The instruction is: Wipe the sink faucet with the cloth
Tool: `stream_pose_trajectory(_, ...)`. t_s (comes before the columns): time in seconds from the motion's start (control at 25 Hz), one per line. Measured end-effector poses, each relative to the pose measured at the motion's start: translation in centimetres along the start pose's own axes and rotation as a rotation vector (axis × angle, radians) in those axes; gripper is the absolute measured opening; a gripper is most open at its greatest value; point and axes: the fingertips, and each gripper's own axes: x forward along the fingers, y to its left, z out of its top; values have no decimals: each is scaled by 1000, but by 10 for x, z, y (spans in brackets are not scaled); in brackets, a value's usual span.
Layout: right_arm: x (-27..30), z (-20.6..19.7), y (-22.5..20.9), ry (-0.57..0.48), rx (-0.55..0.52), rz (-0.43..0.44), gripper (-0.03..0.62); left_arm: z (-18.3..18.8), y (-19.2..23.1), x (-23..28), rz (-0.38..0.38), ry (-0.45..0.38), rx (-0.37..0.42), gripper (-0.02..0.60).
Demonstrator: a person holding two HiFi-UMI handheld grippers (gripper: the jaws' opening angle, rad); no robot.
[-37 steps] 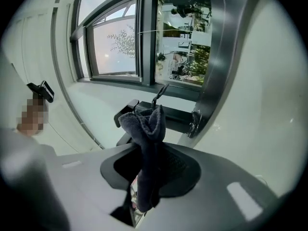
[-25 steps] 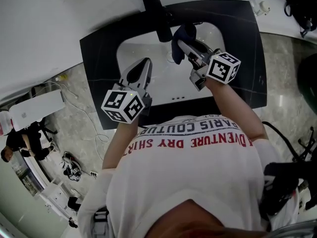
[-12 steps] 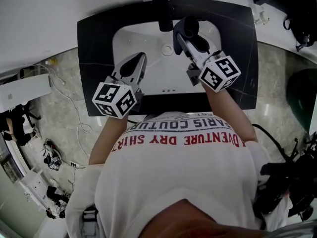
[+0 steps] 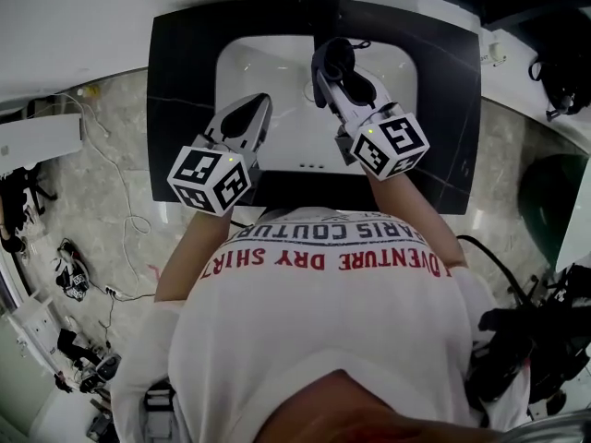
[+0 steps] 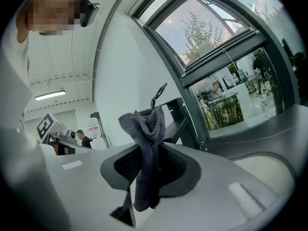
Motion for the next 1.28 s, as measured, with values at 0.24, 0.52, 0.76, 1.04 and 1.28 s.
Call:
stream_pose_trajectory(0.24,14,-8,12,65,-20,-57,77,2,-3,-16,13,-33,-6,2)
stream_pose_trajectory(0.52,-25,17,50,66,-47,-26,77,25,-8,-64,44,-145,13,2)
stream_pose_trajectory(0.76,-74,20,99,54,-28,21,77,38,-61,-127,37,-183,90,2)
stream_pose_trajectory(1.04,-105,23,149,39,-41,72,77,41,-88,-177,70,-181,165,2)
stream_pose_trajectory(1.28,-94,37,152,-8,-70,29,77,60,-83,-159,-40,-188,221,2)
